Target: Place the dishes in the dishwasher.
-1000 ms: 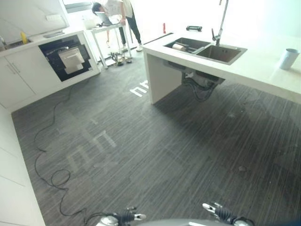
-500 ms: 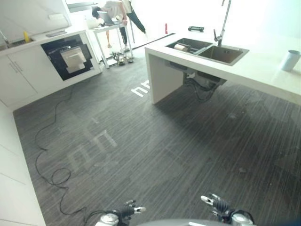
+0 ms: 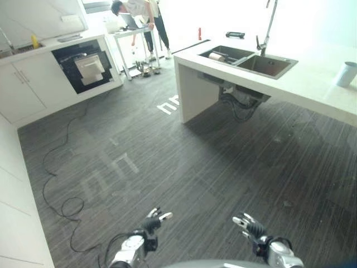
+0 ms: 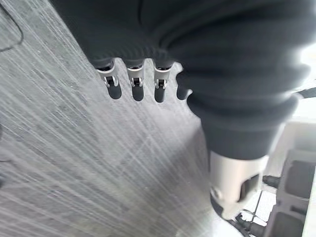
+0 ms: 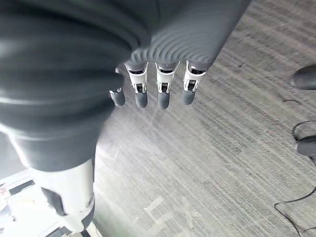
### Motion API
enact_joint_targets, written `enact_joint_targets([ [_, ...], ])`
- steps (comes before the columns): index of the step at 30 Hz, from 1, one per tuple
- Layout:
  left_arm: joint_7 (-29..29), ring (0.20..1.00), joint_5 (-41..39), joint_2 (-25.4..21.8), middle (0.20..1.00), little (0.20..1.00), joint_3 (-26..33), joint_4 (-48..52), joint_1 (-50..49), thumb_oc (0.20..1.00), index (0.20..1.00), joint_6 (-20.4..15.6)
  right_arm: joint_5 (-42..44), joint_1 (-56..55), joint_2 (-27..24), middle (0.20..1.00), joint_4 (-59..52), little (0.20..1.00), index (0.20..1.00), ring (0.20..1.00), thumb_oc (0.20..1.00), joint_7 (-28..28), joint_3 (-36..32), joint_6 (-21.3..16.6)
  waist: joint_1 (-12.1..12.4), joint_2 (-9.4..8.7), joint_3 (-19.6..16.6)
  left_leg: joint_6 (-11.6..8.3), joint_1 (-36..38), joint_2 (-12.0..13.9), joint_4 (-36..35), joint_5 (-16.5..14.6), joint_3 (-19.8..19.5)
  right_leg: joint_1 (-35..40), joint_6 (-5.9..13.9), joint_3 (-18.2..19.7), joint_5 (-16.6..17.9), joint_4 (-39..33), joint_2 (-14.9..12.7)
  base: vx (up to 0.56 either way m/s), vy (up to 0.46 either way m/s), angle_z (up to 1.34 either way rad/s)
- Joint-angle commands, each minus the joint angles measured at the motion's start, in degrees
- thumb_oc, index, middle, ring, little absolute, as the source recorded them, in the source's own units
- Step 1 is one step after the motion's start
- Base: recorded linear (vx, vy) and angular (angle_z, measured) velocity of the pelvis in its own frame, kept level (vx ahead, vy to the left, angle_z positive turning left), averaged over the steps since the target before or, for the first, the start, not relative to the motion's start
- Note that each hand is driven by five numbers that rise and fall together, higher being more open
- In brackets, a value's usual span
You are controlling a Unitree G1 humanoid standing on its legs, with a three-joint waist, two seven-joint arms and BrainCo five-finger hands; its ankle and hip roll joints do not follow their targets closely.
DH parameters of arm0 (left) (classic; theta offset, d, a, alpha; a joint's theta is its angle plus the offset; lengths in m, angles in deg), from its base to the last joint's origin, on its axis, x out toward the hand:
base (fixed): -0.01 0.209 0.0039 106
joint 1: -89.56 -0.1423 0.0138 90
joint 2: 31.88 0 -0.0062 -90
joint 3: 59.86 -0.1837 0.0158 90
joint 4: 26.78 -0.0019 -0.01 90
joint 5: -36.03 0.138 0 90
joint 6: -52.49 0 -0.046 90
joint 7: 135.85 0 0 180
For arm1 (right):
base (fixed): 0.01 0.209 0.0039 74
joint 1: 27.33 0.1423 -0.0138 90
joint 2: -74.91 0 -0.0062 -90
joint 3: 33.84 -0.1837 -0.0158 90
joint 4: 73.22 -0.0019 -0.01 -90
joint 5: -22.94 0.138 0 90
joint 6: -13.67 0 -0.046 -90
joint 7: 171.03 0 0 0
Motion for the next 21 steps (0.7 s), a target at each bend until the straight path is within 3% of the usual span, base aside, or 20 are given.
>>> enact_joint_targets([
  [1, -1.8, 1.0, -4.1, -1.1, 1.0, 1.0, 1.9, 3.2, 5.6, 1.0, 1.0, -1.2, 4.0, 3.0, -0.6, 1.0, -6.0, 1.0, 1.0, 1.0, 1.0, -0.2, 1.7, -2.0, 0.6, -0.94, 1.8, -5.89, -0.9, 6.8, 4.9, -3.6, -0.2, -0.3, 5.83, 2.0, -5.5, 4.1, -3.1, -0.02, -0.127, 0.06],
  [3, -1.5, 1.0, -4.2, -1.2, 1.0, 1.0, 3.3, 5.8, 5.3, 1.0, 1.0, -1.6, 4.9, 3.3, -1.6, 1.0, -9.6, 1.0, 1.0, 1.0, 1.0, -0.2, 2.1, -1.2, 0.7, -2.09, 2.9, -5.17, -5.5, 5.6, 15.6, -6.3, -0.5, -1.9, 4.97, 2.4, -5.8, 6.5, -3.5, -0.02, -0.182, 0.03],
  [4, -0.7, 1.0, -3.6, -1.6, 1.0, 1.0, 4.0, 7.6, 5.0, 1.0, 1.0, -2.2, 4.2, 3.7, -2.5, 1.0, -11.7, 1.0, 1.0, 1.0, 1.0, -0.5, 2.3, -1.6, 1.1, -2.95, 4.7, -4.67, -12.9, 4.3, 28.6, -5.0, -1.9, -2.9, 3.83, 3.1, -5.8, 8.3, -3.6, -0.01, -0.175, 0.0],
  [6, -0.2, 1.0, -3.5, -1.8, 1.0, 1.0, 4.6, 8.9, 4.8, 1.0, 1.0, -2.0, 4.4, 3.7, -3.2, 1.0, -12.6, 1.0, 1.0, 1.0, 1.0, -0.5, 2.1, -1.9, 1.3, -2.98, 6.1, -4.72, -18.0, 3.0, 37.1, -3.3, -2.3, -3.4, 3.04, 3.4, -5.5, 9.5, -3.4, 0.07, -0.071, -0.18],
  [7, 0.2, 1.0, -4.4, -1.9, 1.0, 1.0, 5.1, 10.4, 4.7, 1.0, 1.0, -1.8, 4.4, 3.8, -3.7, 1.0, -13.7, 1.0, 1.0, 1.0, 1.0, -0.7, 1.4, -2.0, 1.4, -1.93, 7.4, -5.35, -22.1, 2.5, 39.8, 1.0, -2.1, -3.1, 2.26, 3.9, -5.8, 10.7, -2.4, 0.39, 0.154, -0.31],
  [8, 0.2, 1.0, -6.0, -2.5, 1.0, 1.0, 5.0, 12.4, 4.4, 1.0, 1.0, -2.0, 3.0, 4.0, -3.7, 1.0, -16.3, 1.0, 1.0, 1.0, 1.0, -1.7, 1.8, -1.8, 2.2, 0.0, 7.9, -5.87, -21.8, 1.8, 28.2, 5.1, -1.9, -1.5, 2.58, 5.5, -7.5, 10.7, -0.5, 0.51, 0.255, -0.34],
  [9, 0.0, 1.0, -6.5, -2.8, 1.0, 1.0, 4.7, 13.6, 4.0, 1.0, 1.0, -1.9, 2.1, 3.7, -3.6, 1.0, -18.2, 1.0, 1.0, 1.0, 1.0, -3.0, 2.4, -1.1, 2.5, 0.49, 8.0, -6.08, -20.7, 2.4, 21.9, 6.6, -1.9, -0.3, 2.79, 6.2, -8.1, 10.3, 0.0, 0.62, 0.349, -0.97],
  [10, -0.4, 1.0, -6.7, -3.2, 1.0, 1.0, 4.2, 15.4, 3.4, 1.0, 1.0, -1.6, 1.6, 2.7, -3.7, 1.0, -20.4, 1.0, 1.0, 1.0, 1.0, -3.9, 2.5, -0.8, 2.6, 1.09, 7.8, -6.8, -20.4, 4.6, 13.5, 9.7, -1.7, 1.6, 3.02, 6.9, -8.7, 9.2, 0.5, 0.74, 0.449, -0.96],
  [11, -0.4, 1.0, -6.6, -3.5, 1.0, 1.0, 4.1, 17.6, 1.8, 1.0, 1.0, -1.0, 1.8, 0.8, -4.3, 1.0, -21.9, 1.0, 1.0, 1.0, 1.0, -3.9, 1.7, -1.5, 2.9, 0.87, 7.6, -8.06, -20.1, 7.4, 8.0, 11.3, 0.3, 4.6, 3.94, 6.3, -10.1, 7.8, -1.0, 0.76, 0.498, -0.97],
  [13, 1.3, 1.0, -5.0, -3.8, 1.0, 1.0, 4.0, 17.6, 1.3, 1.0, 1.0, -0.3, 3.2, 0.7, -4.2, 1.0, -20.6, 1.0, 1.0, 1.0, 1.0, -3.5, 0.5, -2.4, 3.9, 0.25, 6.1, -6.55, -19.4, 6.8, 7.7, 7.3, 1.8, 6.3, 5.85, 4.2, -12.8, 9.9, -4.0, 0.63, 0.453, -0.08],
  [15, 1.6, 1.0, -6.1, -5.3, 1.0, 1.0, 3.8, 18.6, 1.4, 1.0, 1.0, 0.7, 3.9, 0.5, -3.8, 1.0, -20.7, 1.0, 1.0, 1.0, 1.0, -4.6, -0.7, -3.6, 4.5, 0.01, 5.0, -4.75, -18.7, 4.7, 7.0, 5.6, 1.6, 7.3, 6.96, 3.9, -15.1, 12.6, -5.0, 0.42, 0.344, 0.05],
  [16, 3.0, 1.0, -4.6, -6.3, 1.0, 1.0, 3.8, 18.7, 1.8, 1.0, 1.0, 1.2, 4.6, 0.6, -3.4, 1.0, -21.3, 1.0, 1.0, 1.0, 1.0, -5.7, -1.4, -3.4, 4.5, -0.16, 4.3, -3.48, -17.6, 3.5, 5.9, 5.2, 1.3, 6.5, 8.0, 4.1, -14.3, 16.4, -5.6, 0.36, 0.372, 0.19],
  [17, 4.1, 1.0, -3.8, -7.0, 1.0, 1.0, 2.9, 18.9, 2.5, 1.0, 1.0, 1.2, 4.8, 0.5, -2.8, 1.0, -22.2, 1.0, 1.0, 1.0, 1.0, -6.6, -1.7, -3.6, 4.3, -0.34, 3.7, -1.8, -16.5, 1.9, 4.9, 4.4, 0.9, 4.5, 9.41, 4.4, -11.1, 23.8, -6.3, 0.34, 0.408, 0.21],
  [18, 4.5, 1.0, -4.5, -8.2, 1.0, 1.0, 1.8, 20.0, 2.8, 1.0, 1.0, 1.0, 4.0, -0.4, -1.8, 1.0, -24.3, 1.0, 1.0, 1.0, 1.0, -7.5, -1.8, -3.6, 3.5, -0.24, 3.5, 0.24, -14.6, 0.1, 4.2, 2.7, 0.2, -0.4, 11.23, 5.1, -6.0, 35.8, -5.6, 0.3, 0.37, 0.4],
  [19, 4.0, 1.0, -5.5, -8.8, 1.0, 1.0, 1.7, 20.5, 2.9, 1.0, 1.0, 1.2, 3.8, -0.9, -1.1, 1.0, -24.8, 1.0, 1.0, 1.0, 1.0, -7.7, -1.2, -3.6, 3.2, 0.23, 3.5, 1.11, -13.1, -0.4, 3.7, 1.8, -0.3, -4.4, 12.08, 5.1, -3.5, 42.9, -5.3, 0.26, 0.287, 0.53],
  [21, 4.1, 1.0, -5.8, -8.9, 1.0, 1.0, 1.8, 20.9, 2.9, 1.0, 1.0, 1.4, 3.8, -0.6, -0.7, 1.0, -24.0, 1.0, 1.0, 1.0, 1.0, -7.2, -0.5, -4.0, 2.9, 0.46, 3.9, 1.55, -10.8, -1.0, 3.2, 1.0, -0.4, -9.3, 11.38, 4.2, -3.2, 43.3, -4.5, 0.21, 0.112, 0.43],
])
